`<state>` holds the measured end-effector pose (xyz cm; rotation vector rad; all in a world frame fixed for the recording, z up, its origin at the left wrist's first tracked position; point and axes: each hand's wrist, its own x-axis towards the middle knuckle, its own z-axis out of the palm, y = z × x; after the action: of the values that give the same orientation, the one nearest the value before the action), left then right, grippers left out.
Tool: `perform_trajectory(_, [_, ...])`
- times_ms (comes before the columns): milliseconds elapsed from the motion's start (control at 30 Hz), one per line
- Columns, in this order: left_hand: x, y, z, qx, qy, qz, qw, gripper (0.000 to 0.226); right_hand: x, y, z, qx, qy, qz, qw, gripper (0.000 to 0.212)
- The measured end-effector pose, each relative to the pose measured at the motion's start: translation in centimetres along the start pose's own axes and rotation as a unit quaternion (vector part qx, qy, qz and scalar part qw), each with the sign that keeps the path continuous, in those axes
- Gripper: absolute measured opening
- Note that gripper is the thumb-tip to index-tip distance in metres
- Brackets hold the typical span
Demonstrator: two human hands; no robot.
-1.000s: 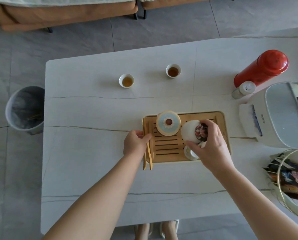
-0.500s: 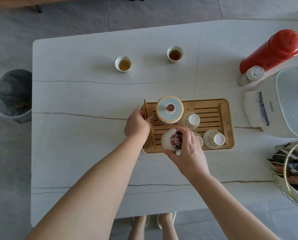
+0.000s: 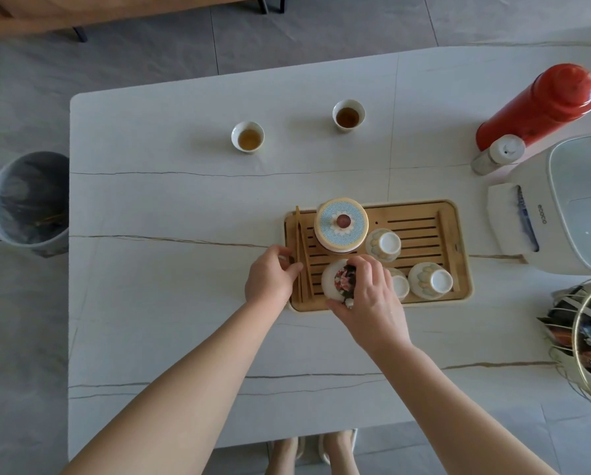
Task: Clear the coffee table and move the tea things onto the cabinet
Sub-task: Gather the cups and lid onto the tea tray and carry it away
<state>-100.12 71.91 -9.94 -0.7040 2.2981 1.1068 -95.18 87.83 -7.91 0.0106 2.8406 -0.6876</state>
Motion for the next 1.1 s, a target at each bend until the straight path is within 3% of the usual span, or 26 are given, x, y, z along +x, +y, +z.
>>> perform_trajectory(433, [-0.4,-0.3,0.1,-0.021,0.002,0.002,1.0,0.029,0.2,0.2,0.2,-0.032,0.014,0.01,0.999,0.076])
perform_trajectory(567, [-0.6,-0.2,0.2,-0.032,0.021,-0.012,0.999,0.023,0.1,0.4,-0.6,0.007,-0.017,0.016,1.0,0.08])
perform_trajectory(667, [-0.8,0.2,0.0,-0.032,0.056,-0.031,0.997,0.023,0.0,1.1,-2.6,0.056,0.011,0.021,0.998,0.071])
perform_trajectory(833, [-0.6,1.6,0.0,-0.064,0.05,-0.064,0.995,0.043,1.4,5.9,-6.9,0.101,0.083,0.12,0.984,0.057])
perform_trajectory(1000, [-0.1,2.7,1.2,-0.164,0.006,-0.123,0.979,0.052,4.2,11.0,-8.2,0.148,0.024,0.279,0.949,0.056])
perform_trajectory(1100, [0.4,2.7,1.9,-0.203,0.007,-0.154,0.967,0.053,5.3,13.2,-7.7,0.163,-0.024,0.324,0.932,0.059])
